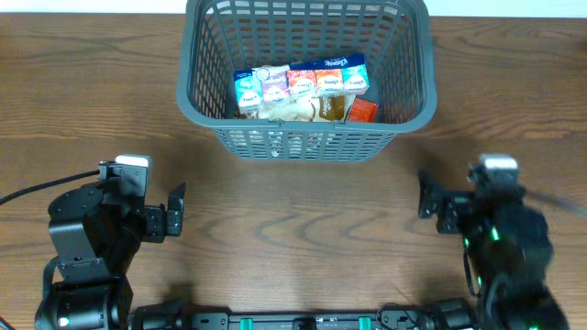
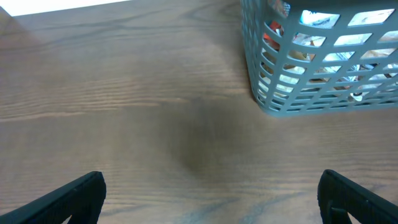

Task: Pack container

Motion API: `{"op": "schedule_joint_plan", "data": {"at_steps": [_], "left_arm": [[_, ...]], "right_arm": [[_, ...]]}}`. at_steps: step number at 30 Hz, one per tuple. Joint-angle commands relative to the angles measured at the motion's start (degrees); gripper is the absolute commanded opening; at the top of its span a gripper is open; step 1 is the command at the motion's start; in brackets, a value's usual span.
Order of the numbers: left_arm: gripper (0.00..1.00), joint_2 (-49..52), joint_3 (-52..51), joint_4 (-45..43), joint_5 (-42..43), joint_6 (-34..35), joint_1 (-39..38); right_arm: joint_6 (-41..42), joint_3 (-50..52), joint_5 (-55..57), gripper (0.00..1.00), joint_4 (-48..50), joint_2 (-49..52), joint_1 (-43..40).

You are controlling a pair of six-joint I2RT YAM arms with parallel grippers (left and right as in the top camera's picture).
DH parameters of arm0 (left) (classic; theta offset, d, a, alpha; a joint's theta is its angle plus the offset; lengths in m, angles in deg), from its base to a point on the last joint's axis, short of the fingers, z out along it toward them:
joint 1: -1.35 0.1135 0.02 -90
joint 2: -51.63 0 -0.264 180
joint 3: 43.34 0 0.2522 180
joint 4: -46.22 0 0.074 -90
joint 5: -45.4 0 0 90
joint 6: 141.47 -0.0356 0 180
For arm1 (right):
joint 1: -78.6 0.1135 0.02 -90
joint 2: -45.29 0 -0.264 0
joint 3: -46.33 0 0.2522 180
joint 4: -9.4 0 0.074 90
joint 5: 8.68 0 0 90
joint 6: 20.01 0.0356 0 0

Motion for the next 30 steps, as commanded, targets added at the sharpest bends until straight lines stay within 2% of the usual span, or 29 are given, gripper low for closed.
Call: {"op": "schedule_joint_plan", "data": {"at_steps": [1,6,12,18,22,27,30], "left_arm": [[0.99,-0.3,0.1,0.0,-0.7,0.5,0.3],[0.99,-0.3,0.1,0.0,-0.7,0.5,0.3],[0.99,-0.3,0.1,0.0,-0.7,0.5,0.3],[0.99,-0.3,0.1,0.0,-0.7,0.5,0.3],[0.99,-0.3,0.1,0.0,-0.7,0.5,0.3],[0.99,-0.3,0.1,0.0,-0.7,0.5,0.3],[0.99,-0.3,0.1,0.0,-0.7,0.5,0.3]], "right_arm": [[1.5,8.2,0.9,0.99,3.7,-8.2,0.5],[1.5,22.7,0.8,0.99,18.9,-17.8,0.5],[0.3,32.6,0.9,0.99,30.8,-18.9,0.5],[-0.7,37.4,-0.3,0.99,31.6,-19.5,-1.6],[-0.7,38.7,-3.8,0.99,28.5,-22.3,-4.3],[-6.6,38.8,-6.8,0.99,27.9,-25.6,-6.1],[-6.9,38.8,-7.0,0.99,27.7,-25.6,-6.1]]}}
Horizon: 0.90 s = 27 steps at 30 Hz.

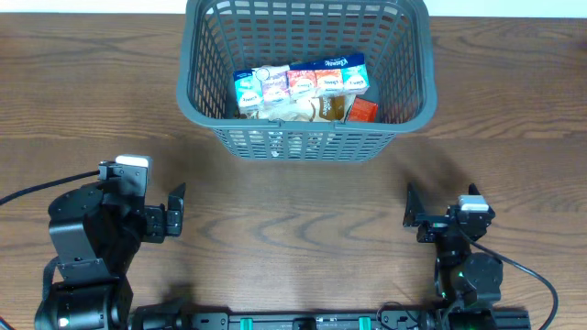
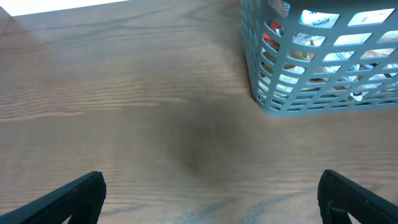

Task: Pack container

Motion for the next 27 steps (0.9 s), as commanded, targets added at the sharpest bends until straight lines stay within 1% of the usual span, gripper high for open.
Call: {"op": "schedule_joint_plan", "data": {"at_steps": [1,27], "left_arm": [[0.99,-0.3,0.1,0.0,-0.6,0.5,0.3],[0.99,-0.3,0.1,0.0,-0.6,0.5,0.3]], "right_arm": [[-2.7,0.4,-1.8,0.99,-0.1,-0.6,-0.4],[-3.1,0.4,-2.6,0.99,0.1,-0.5,-0.3]]}}
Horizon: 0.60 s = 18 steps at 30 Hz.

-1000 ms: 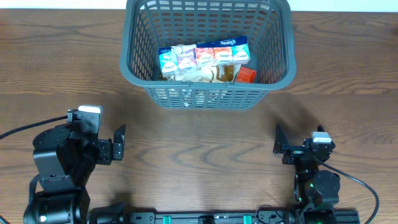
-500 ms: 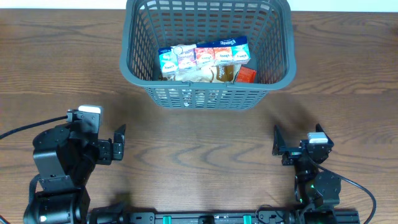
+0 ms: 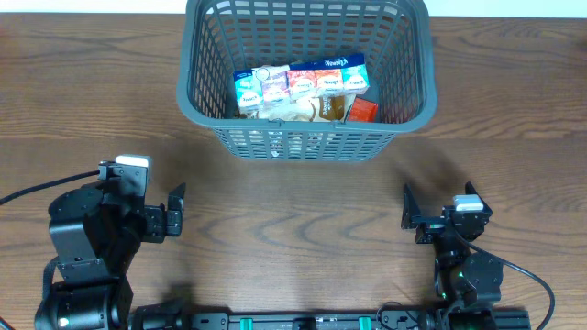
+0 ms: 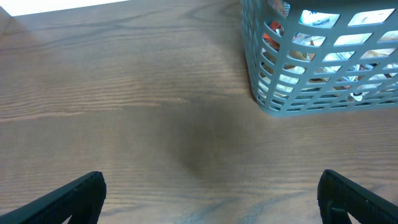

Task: Pack container

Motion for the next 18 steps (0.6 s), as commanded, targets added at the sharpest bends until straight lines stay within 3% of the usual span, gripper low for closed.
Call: {"op": "schedule_joint_plan", "data": {"at_steps": [1,13,18], "left_arm": [[0.99,-0.2,0.1,0.0,-0.6,0.5,0.3],[0.99,-0.4,0.1,0.0,-0.7,0.4,0.3],[0.99,-5.4,0.1,2.1,-0.7,0.6,-1.5]], "right_arm": [[-0.9,0.4,-0.4,0.99,0.1,-0.5,-0.2],[-0.9,0.4,-0.4,0.99,0.1,-0.5,-0.2],[-0.9,0.4,-0.4,0.99,0.1,-0.5,-0.2]]}}
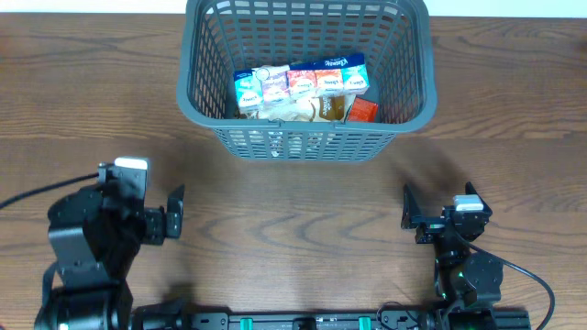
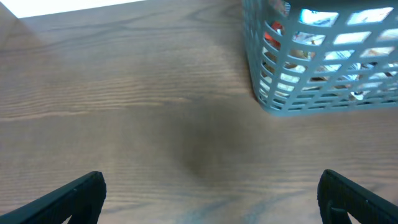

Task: Pack container

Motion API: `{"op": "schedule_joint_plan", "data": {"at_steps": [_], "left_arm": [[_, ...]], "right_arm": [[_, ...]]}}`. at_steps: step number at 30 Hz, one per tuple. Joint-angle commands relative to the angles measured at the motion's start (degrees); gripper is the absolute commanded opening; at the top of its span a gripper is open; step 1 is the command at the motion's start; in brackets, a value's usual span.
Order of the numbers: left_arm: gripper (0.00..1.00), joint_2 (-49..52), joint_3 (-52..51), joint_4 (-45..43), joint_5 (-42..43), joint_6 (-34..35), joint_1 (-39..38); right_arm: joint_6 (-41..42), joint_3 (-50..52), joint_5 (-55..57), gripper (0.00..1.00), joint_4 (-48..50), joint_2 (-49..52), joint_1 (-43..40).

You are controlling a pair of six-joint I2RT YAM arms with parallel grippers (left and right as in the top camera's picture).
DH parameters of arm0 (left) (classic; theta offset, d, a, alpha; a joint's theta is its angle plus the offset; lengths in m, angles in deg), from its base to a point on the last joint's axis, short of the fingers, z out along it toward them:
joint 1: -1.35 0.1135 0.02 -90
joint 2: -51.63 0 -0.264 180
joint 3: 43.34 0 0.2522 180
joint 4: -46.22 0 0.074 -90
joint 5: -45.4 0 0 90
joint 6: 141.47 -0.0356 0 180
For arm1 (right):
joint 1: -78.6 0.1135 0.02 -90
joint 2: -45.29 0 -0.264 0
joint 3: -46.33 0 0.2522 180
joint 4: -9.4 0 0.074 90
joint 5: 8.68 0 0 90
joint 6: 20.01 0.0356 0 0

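Note:
A grey plastic basket stands at the back middle of the wooden table, holding a row of small tissue packs on top of snack packets. The basket also fills the upper right of the left wrist view. My left gripper is near the front left, open wide over bare wood, with nothing between its fingers. My right gripper sits low at the front right, open and holding nothing. Both grippers are well short of the basket.
Bare wooden table lies between the two arms and in front of the basket. A cable runs off to the left from the left arm. No loose items show outside the basket.
The left arm has shifted very slightly, and its wrist view has barely changed. The right arm, the basket and its contents are where they were.
At first the right arm stood large and high at the right, its gripper open near the front. A second later it was folded down low at the front right, and it has stayed there. The left arm stayed open at the front left throughout.

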Motion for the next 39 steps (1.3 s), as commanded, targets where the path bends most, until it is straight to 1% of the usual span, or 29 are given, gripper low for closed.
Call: {"op": "schedule_joint_plan", "data": {"at_steps": [1,5,7,10,13,19,22,27,33,37,39], "left_arm": [[0.99,-4.9,0.1,1.5,1.1,0.7,-1.9],[0.99,-11.8,-2.0,0.9,3.8,0.7,-5.6],[0.99,-15.6,-4.9,-1.6,3.8,0.7,-6.8],[0.99,-21.7,-11.8,-9.1,3.8,0.7,-7.3],[0.99,-26.4,-19.8,-19.0,3.8,0.7,-7.3],[0.99,-31.8,-34.7,-38.2,3.8,0.7,-7.3],[0.99,-33.1,-39.5,-42.4,2.8,0.7,-7.3],[0.99,-34.6,-43.5,-43.7,-1.0,0.8,-7.3],[0.99,-34.6,-43.9,-41.3,-10.8,8.4,-7.3],[0.99,-34.6,-44.6,-38.5,-11.7,9.2,-7.3],[0.99,-34.6,-45.7,-37.3,-11.7,10.7,-7.3]], "right_arm": [[-0.9,0.4,-0.4,0.99,0.1,-0.5,-0.2],[-0.9,0.4,-0.4,0.99,0.1,-0.5,-0.2],[-0.9,0.4,-0.4,0.99,0.1,-0.5,-0.2],[-0.9,0.4,-0.4,0.99,0.1,-0.5,-0.2],[-0.9,0.4,-0.4,0.99,0.1,-0.5,-0.2],[-0.9,0.4,-0.4,0.99,0.1,-0.5,-0.2],[-0.9,0.4,-0.4,0.99,0.1,-0.5,-0.2],[-0.9,0.4,-0.4,0.99,0.1,-0.5,-0.2],[-0.9,0.4,-0.4,0.99,0.1,-0.5,-0.2],[-0.9,0.4,-0.4,0.99,0.1,-0.5,-0.2],[-0.9,0.4,-0.4,0.99,0.1,-0.5,-0.2]]}}
